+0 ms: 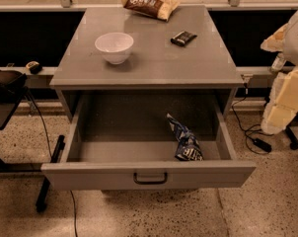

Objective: Pick blue chip bag from top drawer and place on counter

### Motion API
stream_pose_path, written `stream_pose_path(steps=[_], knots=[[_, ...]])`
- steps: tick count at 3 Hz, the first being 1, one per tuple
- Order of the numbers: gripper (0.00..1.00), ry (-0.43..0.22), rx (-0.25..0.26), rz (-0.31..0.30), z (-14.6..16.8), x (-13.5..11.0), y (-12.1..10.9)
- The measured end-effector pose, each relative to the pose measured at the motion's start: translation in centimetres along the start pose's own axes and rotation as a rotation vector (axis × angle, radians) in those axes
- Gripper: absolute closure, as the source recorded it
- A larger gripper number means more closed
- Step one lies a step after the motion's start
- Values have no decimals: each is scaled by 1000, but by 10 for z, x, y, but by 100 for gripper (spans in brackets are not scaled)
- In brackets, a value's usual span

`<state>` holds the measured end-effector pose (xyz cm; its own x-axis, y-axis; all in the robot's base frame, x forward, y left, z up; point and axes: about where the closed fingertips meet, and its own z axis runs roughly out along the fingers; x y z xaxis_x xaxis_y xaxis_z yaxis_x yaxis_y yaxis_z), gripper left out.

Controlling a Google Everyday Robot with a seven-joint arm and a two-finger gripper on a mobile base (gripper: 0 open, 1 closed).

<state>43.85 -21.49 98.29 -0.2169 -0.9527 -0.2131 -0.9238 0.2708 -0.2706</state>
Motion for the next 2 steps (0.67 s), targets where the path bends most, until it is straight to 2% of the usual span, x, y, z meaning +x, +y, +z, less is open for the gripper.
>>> stream_pose_path(steps=[1,2], knots=[[0,0,0,0,0,0,0],[0,7,37,81,41,-5,-10]])
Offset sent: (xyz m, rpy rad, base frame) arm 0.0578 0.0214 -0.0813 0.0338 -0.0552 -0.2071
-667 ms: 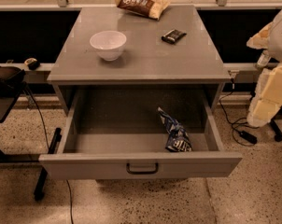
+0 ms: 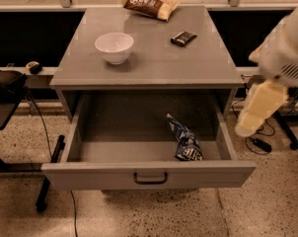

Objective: Pick blue chip bag from top drawer and place on counter

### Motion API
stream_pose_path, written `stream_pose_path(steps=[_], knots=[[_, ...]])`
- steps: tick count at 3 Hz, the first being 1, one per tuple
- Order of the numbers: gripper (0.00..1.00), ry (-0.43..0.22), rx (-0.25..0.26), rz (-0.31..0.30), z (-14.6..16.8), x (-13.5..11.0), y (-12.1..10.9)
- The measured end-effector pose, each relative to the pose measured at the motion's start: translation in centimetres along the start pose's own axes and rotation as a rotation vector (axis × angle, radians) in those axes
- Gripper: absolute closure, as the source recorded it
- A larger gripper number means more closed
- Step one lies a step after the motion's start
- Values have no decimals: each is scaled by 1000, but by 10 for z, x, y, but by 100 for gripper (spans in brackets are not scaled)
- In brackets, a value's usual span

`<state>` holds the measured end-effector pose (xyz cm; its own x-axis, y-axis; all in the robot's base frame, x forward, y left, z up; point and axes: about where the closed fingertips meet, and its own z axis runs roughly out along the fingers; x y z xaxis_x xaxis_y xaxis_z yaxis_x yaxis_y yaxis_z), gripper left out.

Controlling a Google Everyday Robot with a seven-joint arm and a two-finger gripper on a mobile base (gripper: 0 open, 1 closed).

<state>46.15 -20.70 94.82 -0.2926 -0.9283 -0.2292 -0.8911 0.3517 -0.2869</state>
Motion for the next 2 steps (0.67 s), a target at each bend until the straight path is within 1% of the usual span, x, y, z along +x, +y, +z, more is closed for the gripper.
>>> stream_pose_path(steps=[1,2], knots=[[0,42,-20,133,87,7,7],[0,73,-83,269,165,5,15]])
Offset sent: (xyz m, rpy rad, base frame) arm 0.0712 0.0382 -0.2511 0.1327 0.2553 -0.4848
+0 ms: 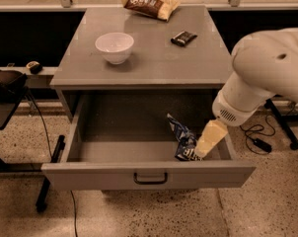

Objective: Pick blue chip bag from top drawer and place on counter

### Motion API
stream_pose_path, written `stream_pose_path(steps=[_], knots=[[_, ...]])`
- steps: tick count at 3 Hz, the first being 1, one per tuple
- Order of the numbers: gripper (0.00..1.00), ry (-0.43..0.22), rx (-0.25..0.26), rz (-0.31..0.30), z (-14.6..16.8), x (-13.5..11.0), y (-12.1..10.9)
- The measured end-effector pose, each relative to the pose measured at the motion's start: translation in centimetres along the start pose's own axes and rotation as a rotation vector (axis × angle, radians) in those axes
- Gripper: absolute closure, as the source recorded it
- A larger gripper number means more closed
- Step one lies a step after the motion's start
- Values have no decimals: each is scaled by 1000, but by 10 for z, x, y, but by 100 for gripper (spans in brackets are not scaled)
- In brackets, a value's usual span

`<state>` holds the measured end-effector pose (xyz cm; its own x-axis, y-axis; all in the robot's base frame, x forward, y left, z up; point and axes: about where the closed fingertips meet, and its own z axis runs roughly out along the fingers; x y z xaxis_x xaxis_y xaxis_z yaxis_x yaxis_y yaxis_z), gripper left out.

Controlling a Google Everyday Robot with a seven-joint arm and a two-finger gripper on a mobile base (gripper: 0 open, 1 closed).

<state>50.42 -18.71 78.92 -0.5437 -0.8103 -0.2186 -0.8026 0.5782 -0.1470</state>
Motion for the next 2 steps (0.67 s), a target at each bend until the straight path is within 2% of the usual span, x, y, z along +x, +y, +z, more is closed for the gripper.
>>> stream_pose_path(steps=[1,2], knots=[[0,5,-71,150,47,-16,7],[0,-37,-119,259,77,-41,18]])
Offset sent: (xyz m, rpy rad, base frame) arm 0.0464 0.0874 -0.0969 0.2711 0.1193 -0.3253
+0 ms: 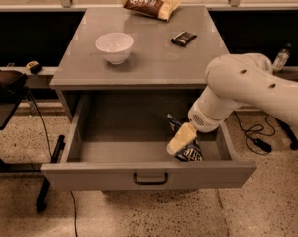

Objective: Pick blue chip bag from top drawer and place on counter

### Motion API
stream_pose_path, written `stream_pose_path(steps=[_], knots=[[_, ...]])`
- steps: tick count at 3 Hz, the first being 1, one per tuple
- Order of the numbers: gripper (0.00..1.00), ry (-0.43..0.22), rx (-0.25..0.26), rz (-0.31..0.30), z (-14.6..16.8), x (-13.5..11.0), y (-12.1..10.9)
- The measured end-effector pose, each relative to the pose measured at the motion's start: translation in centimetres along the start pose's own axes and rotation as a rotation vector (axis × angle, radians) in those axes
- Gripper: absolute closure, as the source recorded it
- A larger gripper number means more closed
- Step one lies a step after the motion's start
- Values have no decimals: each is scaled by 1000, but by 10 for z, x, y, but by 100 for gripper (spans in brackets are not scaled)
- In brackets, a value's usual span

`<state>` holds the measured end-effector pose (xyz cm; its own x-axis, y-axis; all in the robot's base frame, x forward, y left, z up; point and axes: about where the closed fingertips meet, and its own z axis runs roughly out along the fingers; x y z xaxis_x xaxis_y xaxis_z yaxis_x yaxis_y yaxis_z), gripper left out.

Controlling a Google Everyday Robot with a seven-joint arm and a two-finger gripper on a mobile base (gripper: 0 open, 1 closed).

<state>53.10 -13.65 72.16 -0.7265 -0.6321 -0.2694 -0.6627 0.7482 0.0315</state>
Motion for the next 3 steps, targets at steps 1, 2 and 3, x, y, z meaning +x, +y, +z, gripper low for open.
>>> stream_pose_path(steps=[1,2,3], knots=[[0,-34,-23,81,35,-14,3],[16,-48,-22,94,69,-28,5],[40,-75,-35,49,83,-48,10]])
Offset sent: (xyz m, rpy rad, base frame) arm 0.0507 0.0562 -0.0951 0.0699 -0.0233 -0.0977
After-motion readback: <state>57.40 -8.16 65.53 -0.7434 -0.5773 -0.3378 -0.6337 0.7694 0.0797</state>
